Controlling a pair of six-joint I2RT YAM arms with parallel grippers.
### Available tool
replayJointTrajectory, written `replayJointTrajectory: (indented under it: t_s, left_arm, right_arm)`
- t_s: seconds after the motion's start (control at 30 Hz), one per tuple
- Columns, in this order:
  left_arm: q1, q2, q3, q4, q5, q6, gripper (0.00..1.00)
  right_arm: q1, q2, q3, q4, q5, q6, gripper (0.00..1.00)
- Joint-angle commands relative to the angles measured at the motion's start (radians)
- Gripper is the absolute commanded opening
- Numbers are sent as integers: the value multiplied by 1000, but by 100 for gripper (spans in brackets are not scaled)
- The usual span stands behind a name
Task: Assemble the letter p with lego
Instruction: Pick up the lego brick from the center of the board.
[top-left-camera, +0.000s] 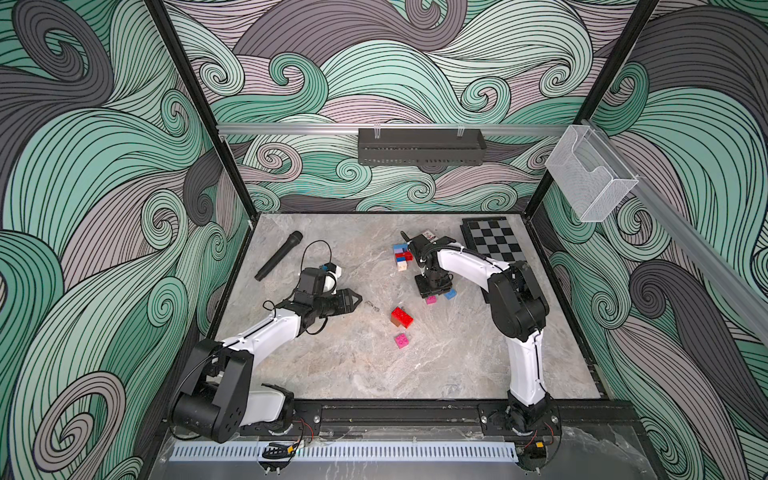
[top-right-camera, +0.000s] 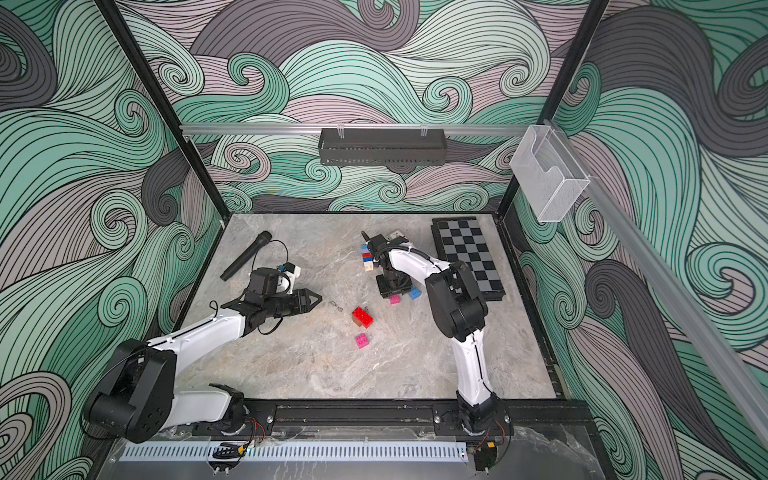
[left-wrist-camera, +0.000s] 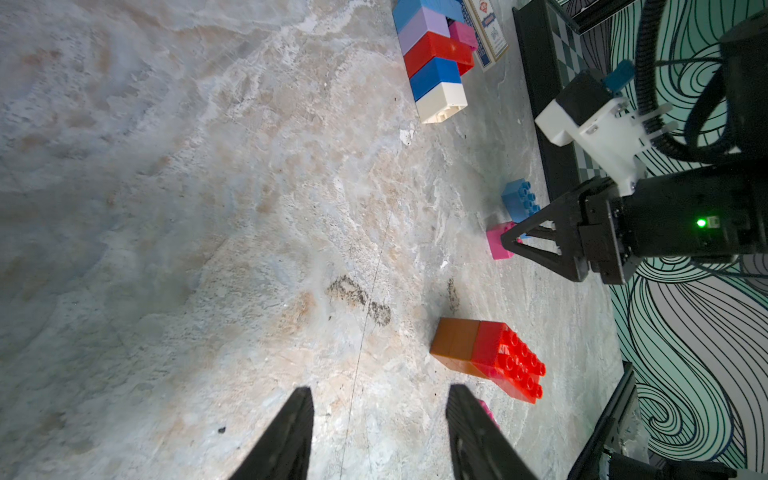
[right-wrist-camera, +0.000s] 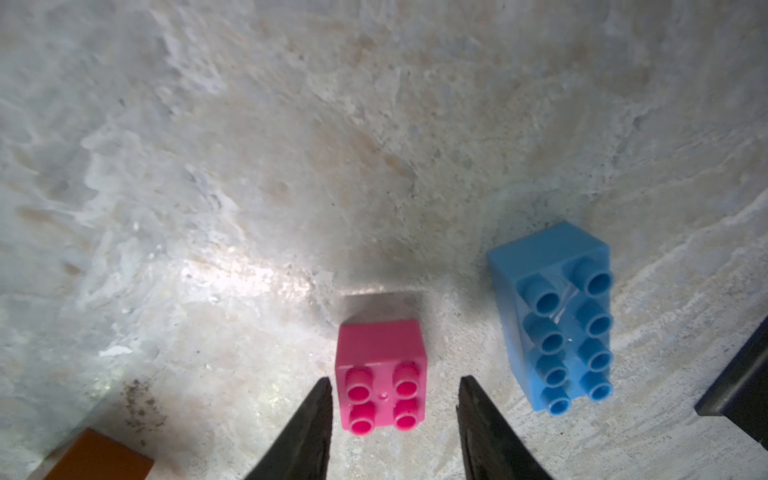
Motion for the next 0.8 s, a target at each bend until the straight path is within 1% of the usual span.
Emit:
replayJointTrajectory:
  t_s: [0.0, 0.5, 0.63, 0.77]
  left_arm:
    - [7, -12, 24, 13, 16, 11, 53]
    - [7, -3, 25, 14, 17, 13, 53]
    - [7, -4, 25, 14, 15, 13, 53]
    - [7, -5, 26, 13, 15, 11, 53]
  right_arm:
    - [3, -2, -2, 8, -13, 22, 49]
    - [4, 38, -2, 8, -29, 18, 45]
    - [4, 40, -4, 8, -28, 18, 41]
    - [4, 36, -5, 8, -26, 17, 35]
